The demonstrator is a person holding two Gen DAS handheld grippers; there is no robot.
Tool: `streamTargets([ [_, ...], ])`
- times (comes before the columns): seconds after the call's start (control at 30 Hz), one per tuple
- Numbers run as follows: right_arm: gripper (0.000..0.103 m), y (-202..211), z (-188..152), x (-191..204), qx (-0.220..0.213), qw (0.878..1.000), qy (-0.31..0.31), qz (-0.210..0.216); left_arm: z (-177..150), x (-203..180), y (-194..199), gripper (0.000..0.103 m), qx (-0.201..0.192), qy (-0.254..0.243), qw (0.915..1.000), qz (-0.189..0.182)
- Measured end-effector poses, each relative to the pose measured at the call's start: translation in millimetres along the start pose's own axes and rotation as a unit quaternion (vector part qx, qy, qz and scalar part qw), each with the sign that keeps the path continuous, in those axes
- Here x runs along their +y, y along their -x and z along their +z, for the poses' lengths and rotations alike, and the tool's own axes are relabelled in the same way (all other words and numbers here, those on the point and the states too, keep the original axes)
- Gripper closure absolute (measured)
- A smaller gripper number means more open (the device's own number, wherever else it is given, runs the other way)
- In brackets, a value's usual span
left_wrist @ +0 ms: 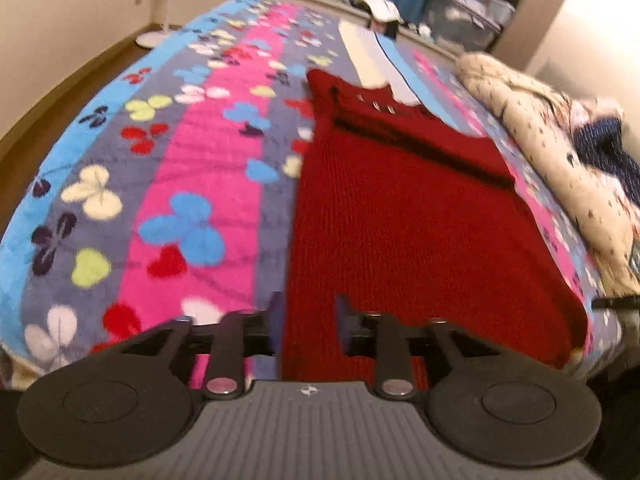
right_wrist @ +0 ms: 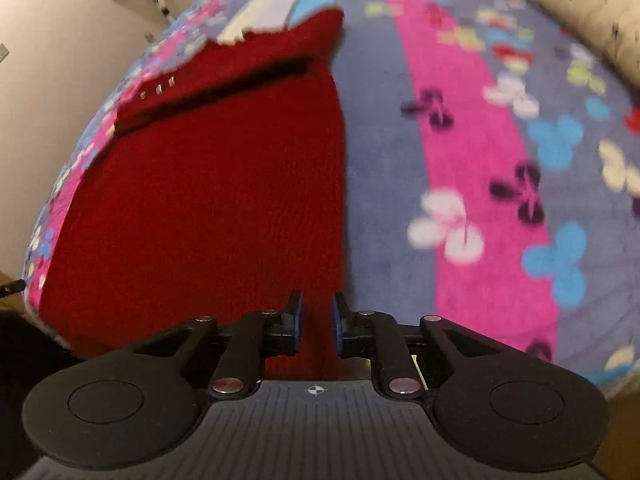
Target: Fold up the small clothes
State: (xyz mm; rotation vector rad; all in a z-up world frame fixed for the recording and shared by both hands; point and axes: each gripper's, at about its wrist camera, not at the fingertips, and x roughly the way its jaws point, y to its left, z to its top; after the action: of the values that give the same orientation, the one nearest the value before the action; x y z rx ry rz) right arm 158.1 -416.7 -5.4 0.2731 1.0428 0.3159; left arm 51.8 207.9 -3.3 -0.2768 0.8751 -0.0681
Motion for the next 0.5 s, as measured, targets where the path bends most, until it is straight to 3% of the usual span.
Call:
streamTargets([
  [0.03, 0.058, -4.4, 0.9, 1.1, -0.002, 1.000, -0.007, 0.003, 1.5, 1.3, -6.9, 0.063, 0.009, 0.002, 0.9999, 0.005],
  [0.13, 0.058, -25.6, -5.4, -5.3, 0.009, 1.000, -0.028, -0.004, -0.2, 9.4, -33.3, 0.063, 0.055, 0.025, 0.9982, 0.001],
  [0.2, 0.058, -37.0, -9.5, -8.9, 0.022, 0.999, -0.048, -0.001, -3.4, 8.5, -44.1, 0.063, 0.069, 0.032, 0.9971, -0.008],
  [0.3, 0.058, -47.5, -14.6, -0.9, 0.035, 0.999, -0.030, -0.011, -11.7, 4.3, -56.9, 0.064, 0.082, 0.022, 0.9963, 0.009],
  [0.5, 0.078, -47.1, -23.8, 2.9, 0.043, 0.999, -0.007, -0.023, -15.3, -0.6, -59.7, 0.070, 0.086, 0.004, 0.9961, 0.016],
])
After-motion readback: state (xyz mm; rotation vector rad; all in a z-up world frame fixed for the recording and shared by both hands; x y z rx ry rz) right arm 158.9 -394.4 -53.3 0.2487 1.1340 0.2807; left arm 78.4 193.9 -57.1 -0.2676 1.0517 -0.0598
